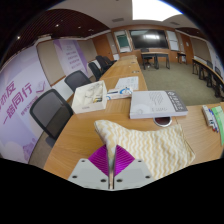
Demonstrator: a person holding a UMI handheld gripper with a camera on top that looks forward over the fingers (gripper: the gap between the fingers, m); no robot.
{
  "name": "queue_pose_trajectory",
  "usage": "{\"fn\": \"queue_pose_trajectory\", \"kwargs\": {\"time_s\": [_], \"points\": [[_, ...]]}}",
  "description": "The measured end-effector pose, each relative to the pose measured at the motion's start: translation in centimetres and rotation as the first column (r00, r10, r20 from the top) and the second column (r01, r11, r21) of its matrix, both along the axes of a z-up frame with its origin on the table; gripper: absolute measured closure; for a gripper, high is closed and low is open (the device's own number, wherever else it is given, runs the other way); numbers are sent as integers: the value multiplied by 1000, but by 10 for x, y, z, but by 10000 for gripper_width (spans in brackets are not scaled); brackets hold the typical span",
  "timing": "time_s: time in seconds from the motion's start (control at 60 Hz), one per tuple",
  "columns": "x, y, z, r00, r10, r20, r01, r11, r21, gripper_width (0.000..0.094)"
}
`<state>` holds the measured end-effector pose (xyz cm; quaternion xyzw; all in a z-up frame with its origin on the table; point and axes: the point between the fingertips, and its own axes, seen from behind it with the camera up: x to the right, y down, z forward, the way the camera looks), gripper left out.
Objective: Fold towel
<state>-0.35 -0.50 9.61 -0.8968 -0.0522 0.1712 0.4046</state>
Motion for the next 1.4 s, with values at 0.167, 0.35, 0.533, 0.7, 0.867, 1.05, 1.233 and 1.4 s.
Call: {"fn": "queue_pose_trajectory", "kwargs": {"time_s": [0.167,0.35,0.533,0.7,0.867,1.05,1.233,1.4], "points": [[53,28,29,996,-58,-61,60,998,36,896],[162,56,-42,986,-136,101,139,990,-25,754],[219,62,-37,972,-113,205,110,994,29,114],[231,31,20,963,-101,250,77,991,106,79],[220,-33,70,957,-99,273,65,989,131,78],[201,-127,119,950,-142,278,96,980,172,79],[183,-221,146,940,-177,291,123,973,195,84],[176,-279,160,935,-198,294,140,968,206,81]]}}
